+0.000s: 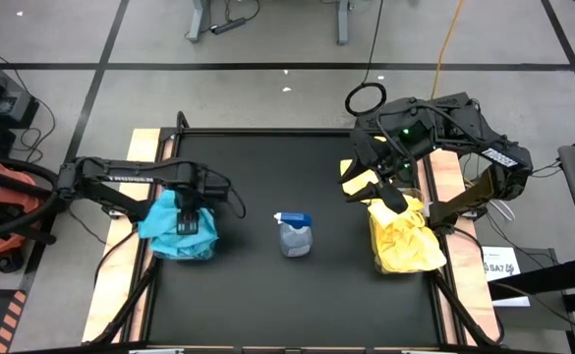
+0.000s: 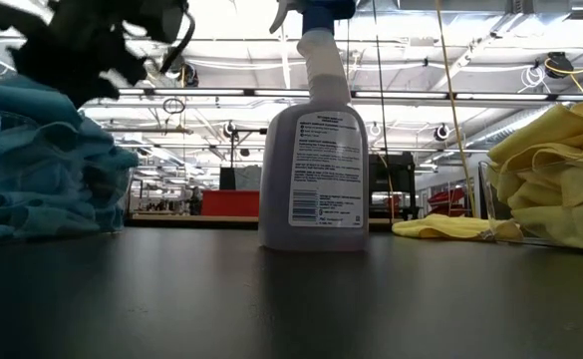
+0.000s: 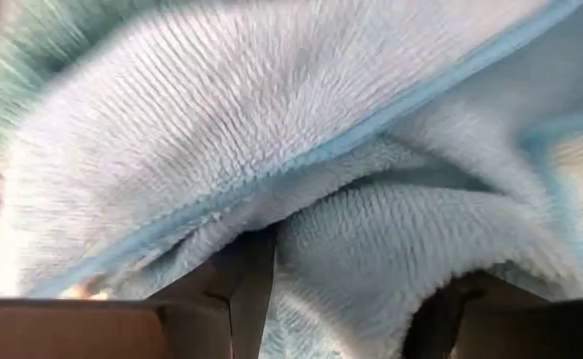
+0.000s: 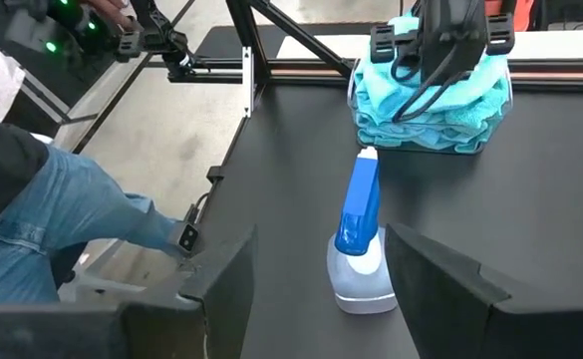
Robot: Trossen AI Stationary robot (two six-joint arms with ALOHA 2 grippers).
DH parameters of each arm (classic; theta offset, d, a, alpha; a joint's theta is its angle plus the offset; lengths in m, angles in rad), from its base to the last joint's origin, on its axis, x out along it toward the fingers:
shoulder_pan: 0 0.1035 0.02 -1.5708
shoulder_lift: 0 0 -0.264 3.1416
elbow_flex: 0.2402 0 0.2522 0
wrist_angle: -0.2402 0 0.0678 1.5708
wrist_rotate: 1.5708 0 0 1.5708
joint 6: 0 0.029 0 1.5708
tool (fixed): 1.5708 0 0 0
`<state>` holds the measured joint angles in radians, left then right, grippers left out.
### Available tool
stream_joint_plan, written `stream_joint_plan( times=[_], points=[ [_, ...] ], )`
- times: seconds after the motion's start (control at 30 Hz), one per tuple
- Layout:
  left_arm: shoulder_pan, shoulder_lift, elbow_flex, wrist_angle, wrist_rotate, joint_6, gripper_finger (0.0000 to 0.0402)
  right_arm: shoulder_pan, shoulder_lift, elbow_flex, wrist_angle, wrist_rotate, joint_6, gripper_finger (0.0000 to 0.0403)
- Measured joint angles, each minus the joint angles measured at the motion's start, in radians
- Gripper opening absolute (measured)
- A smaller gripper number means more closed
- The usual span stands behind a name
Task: Sort microfiber towel by color & place in baskets
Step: Put the blue microfiber cloth into the left transparent bin
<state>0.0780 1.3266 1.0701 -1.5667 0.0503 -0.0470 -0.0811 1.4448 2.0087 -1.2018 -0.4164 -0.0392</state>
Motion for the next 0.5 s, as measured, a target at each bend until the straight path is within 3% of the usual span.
stream_joint_plan(
  times=[0.33, 0.5],
  points=[
    [0.000, -0.018, 0.205, -0.003, 0.009, -0.050, 0.0175, 0.000, 0.000, 0.000, -0.006, 0.000, 0.001, 0.0212],
    [0.000, -0.028, 0.245, -0.003, 0.061, -0.061, 0.0175, 0.000, 0.000, 0.000, -0.006, -0.001, 0.001, 0.0212]
  ],
)
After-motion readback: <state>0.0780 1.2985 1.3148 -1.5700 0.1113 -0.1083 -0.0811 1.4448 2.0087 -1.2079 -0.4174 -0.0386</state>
